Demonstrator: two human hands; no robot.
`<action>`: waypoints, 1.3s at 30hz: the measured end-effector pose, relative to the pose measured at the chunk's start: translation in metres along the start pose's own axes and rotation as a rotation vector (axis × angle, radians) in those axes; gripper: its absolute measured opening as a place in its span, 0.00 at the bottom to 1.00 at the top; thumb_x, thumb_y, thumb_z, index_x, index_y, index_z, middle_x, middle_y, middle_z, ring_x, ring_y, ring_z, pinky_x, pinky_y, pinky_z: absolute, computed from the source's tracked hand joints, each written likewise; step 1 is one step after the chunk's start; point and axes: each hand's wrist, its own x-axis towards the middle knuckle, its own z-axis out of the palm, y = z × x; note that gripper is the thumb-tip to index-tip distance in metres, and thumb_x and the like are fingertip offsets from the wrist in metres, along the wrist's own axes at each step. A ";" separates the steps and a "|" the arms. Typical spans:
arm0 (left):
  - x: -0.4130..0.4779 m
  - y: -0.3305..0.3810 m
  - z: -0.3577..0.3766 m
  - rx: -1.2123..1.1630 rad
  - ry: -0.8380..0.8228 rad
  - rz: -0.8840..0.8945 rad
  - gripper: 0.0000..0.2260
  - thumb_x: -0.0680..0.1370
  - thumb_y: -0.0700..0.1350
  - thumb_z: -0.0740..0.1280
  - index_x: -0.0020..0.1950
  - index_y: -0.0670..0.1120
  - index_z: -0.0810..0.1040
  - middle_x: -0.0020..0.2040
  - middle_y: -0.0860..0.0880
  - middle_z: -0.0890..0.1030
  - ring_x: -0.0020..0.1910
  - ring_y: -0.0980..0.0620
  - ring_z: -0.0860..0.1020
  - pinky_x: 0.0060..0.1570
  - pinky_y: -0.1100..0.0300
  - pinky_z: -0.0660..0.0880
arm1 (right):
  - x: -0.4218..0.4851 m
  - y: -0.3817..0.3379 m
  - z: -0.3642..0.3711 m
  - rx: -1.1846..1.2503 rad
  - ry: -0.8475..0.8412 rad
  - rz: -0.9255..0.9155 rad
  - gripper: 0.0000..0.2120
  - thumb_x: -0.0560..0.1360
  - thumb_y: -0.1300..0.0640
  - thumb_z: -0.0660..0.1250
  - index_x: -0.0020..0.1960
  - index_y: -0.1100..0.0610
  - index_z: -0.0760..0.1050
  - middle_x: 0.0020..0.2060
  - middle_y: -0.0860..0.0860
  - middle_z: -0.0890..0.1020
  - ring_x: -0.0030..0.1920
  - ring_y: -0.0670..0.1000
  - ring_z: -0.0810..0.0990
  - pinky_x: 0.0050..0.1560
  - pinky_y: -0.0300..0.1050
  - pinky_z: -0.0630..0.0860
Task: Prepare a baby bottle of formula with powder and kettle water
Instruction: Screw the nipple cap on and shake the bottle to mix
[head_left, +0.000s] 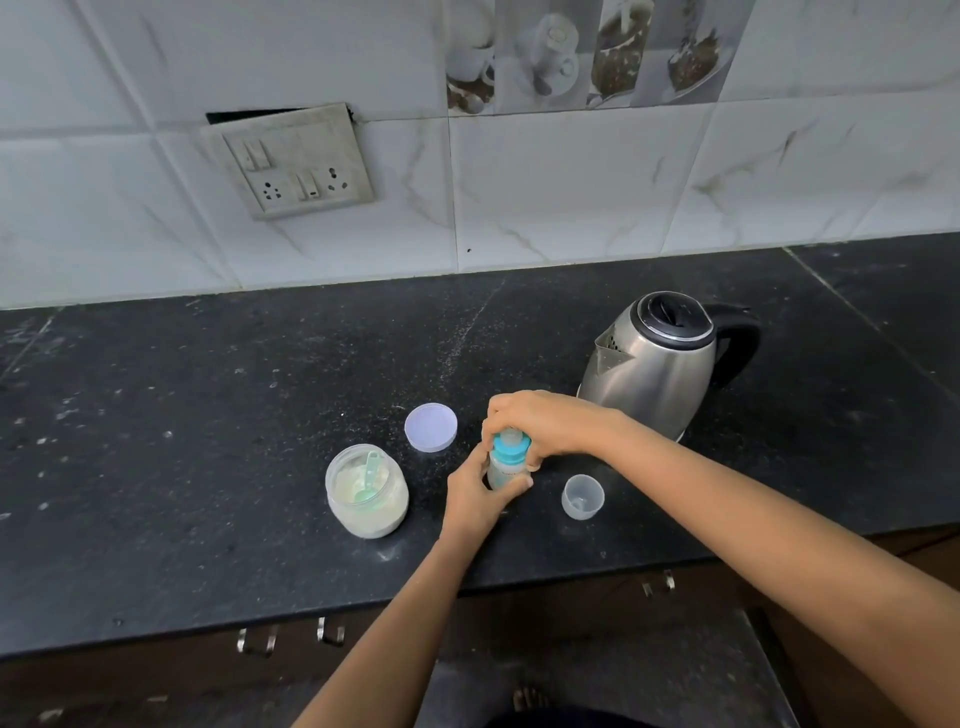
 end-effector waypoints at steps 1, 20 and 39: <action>0.000 -0.001 0.001 -0.006 0.003 -0.001 0.23 0.70 0.44 0.77 0.56 0.63 0.72 0.52 0.62 0.80 0.54 0.68 0.77 0.52 0.73 0.72 | 0.000 0.000 0.002 0.022 0.013 0.024 0.23 0.63 0.64 0.75 0.55 0.48 0.76 0.51 0.46 0.72 0.50 0.50 0.74 0.47 0.54 0.76; 0.002 -0.001 0.000 -0.021 -0.021 -0.024 0.26 0.69 0.45 0.77 0.64 0.55 0.73 0.55 0.62 0.79 0.56 0.66 0.76 0.54 0.70 0.71 | -0.020 0.010 0.022 0.483 0.154 0.100 0.25 0.67 0.60 0.74 0.62 0.45 0.76 0.54 0.44 0.74 0.51 0.42 0.75 0.51 0.35 0.72; 0.004 -0.005 0.001 -0.015 -0.025 -0.018 0.25 0.69 0.44 0.77 0.61 0.58 0.73 0.54 0.61 0.80 0.56 0.63 0.78 0.57 0.66 0.73 | -0.018 0.012 0.022 0.426 0.206 0.066 0.21 0.67 0.59 0.73 0.59 0.47 0.77 0.53 0.40 0.81 0.53 0.41 0.78 0.54 0.41 0.76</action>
